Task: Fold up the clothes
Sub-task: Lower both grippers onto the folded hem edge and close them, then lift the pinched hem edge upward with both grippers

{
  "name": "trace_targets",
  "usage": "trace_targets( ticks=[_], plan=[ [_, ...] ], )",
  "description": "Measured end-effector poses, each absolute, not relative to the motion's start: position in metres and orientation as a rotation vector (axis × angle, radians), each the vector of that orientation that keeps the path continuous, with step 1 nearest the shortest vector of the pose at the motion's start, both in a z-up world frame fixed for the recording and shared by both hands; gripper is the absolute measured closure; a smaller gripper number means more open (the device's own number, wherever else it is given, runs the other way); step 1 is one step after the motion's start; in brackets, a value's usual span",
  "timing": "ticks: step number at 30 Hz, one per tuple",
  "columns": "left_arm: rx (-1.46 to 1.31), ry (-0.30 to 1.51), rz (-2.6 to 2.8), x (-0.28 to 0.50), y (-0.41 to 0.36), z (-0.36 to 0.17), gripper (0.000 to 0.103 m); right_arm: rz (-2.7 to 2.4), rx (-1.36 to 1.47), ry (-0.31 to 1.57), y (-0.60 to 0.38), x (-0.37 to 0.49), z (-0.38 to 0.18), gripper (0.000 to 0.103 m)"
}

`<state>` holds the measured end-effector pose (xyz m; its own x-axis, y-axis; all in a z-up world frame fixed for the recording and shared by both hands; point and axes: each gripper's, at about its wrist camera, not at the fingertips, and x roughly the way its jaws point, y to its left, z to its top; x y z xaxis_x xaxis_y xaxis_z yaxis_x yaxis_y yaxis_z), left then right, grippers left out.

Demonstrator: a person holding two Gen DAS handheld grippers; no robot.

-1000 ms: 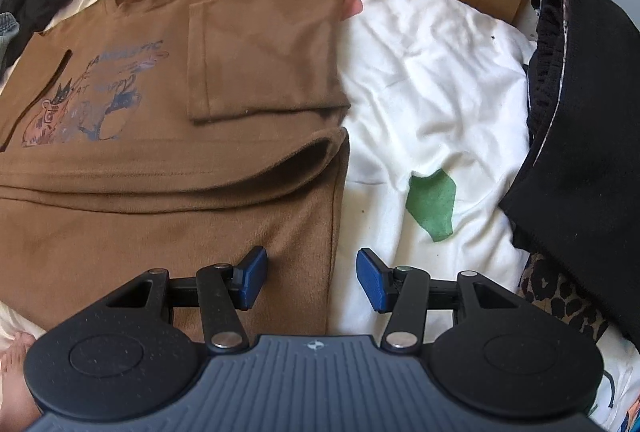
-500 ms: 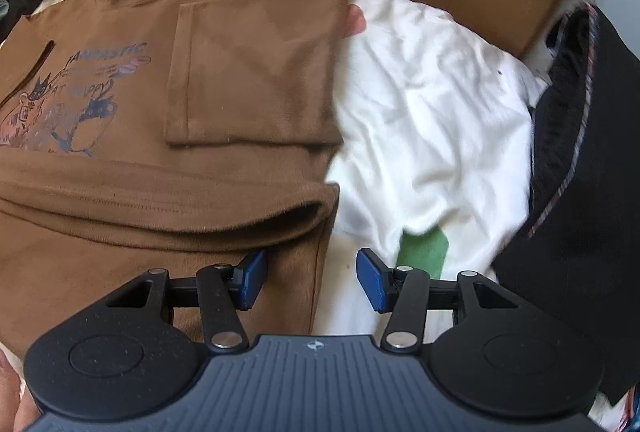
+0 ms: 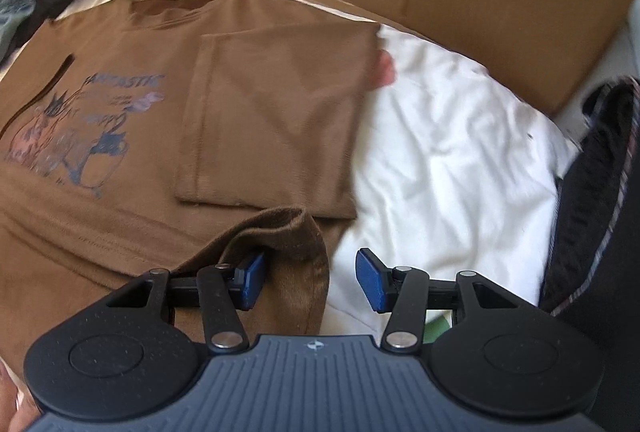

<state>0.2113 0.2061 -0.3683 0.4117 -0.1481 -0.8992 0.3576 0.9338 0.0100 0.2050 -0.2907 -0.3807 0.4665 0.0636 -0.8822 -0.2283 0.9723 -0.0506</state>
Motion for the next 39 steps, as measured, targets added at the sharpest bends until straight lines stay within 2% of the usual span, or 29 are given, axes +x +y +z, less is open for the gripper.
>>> trace_targets(
  ticks=[1, 3, 6, 7, 14, 18, 21, 24, 25, 29, 31, 32, 33, 35, 39],
  plan=[
    [0.213, 1.102, -0.324, 0.213, 0.207, -0.369, 0.071, 0.192, -0.175, 1.074, -0.290, 0.206, -0.381, 0.052],
    [0.203, 1.104, -0.325, 0.216, 0.210, -0.371, 0.081, 0.214, -0.176, 1.081, -0.289, 0.209, -0.381, 0.063],
    [0.172, 1.113, -0.318, 0.217, 0.217, -0.374, 0.089, 0.233, -0.166, 1.092, -0.287, 0.211, -0.381, 0.086],
    [0.159, 1.116, -0.310, 0.217, 0.219, -0.375, 0.090, 0.234, -0.162, 1.091, -0.287, 0.212, -0.381, 0.097],
    [-0.021, 1.138, -0.228, 0.218, 0.245, -0.378, 0.097, 0.130, 0.022, 1.089, -0.310, 0.211, -0.380, 0.099],
    [-0.165, 1.178, -0.180, 0.221, 0.263, -0.387, 0.096, 0.058, 0.118, 1.113, -0.326, 0.210, -0.388, 0.098],
    [-0.157, 1.182, -0.182, 0.223, 0.264, -0.388, 0.091, 0.077, 0.057, 1.114, -0.323, 0.211, -0.390, 0.096],
    [-0.102, 1.176, -0.200, 0.226, 0.260, -0.386, 0.088, 0.101, 0.003, 1.109, -0.319, 0.214, -0.389, 0.084],
    [-0.086, 1.172, -0.205, 0.226, 0.259, -0.385, 0.088, 0.105, -0.006, 1.106, -0.319, 0.215, -0.388, 0.075],
    [-0.051, 1.160, -0.212, 0.228, 0.256, -0.384, 0.088, 0.107, -0.026, 1.087, -0.317, 0.220, -0.388, 0.072],
    [-0.040, 1.156, -0.215, 0.229, 0.254, -0.383, 0.088, 0.115, -0.035, 1.079, -0.314, 0.221, -0.387, 0.074],
    [-0.033, 1.157, -0.216, 0.229, 0.253, -0.383, 0.090, 0.119, -0.037, 1.081, -0.313, 0.221, -0.387, 0.087],
    [-0.019, 1.155, -0.218, 0.228, 0.252, -0.382, 0.092, 0.121, -0.037, 1.083, -0.313, 0.222, -0.387, 0.094],
    [-0.022, 1.144, -0.220, 0.226, 0.255, -0.377, 0.095, 0.115, -0.032, 1.075, -0.313, 0.220, -0.384, 0.098],
    [-0.041, 1.118, -0.223, 0.220, 0.261, -0.363, 0.096, 0.113, -0.010, 1.038, -0.319, 0.212, -0.368, 0.099]
  ],
)
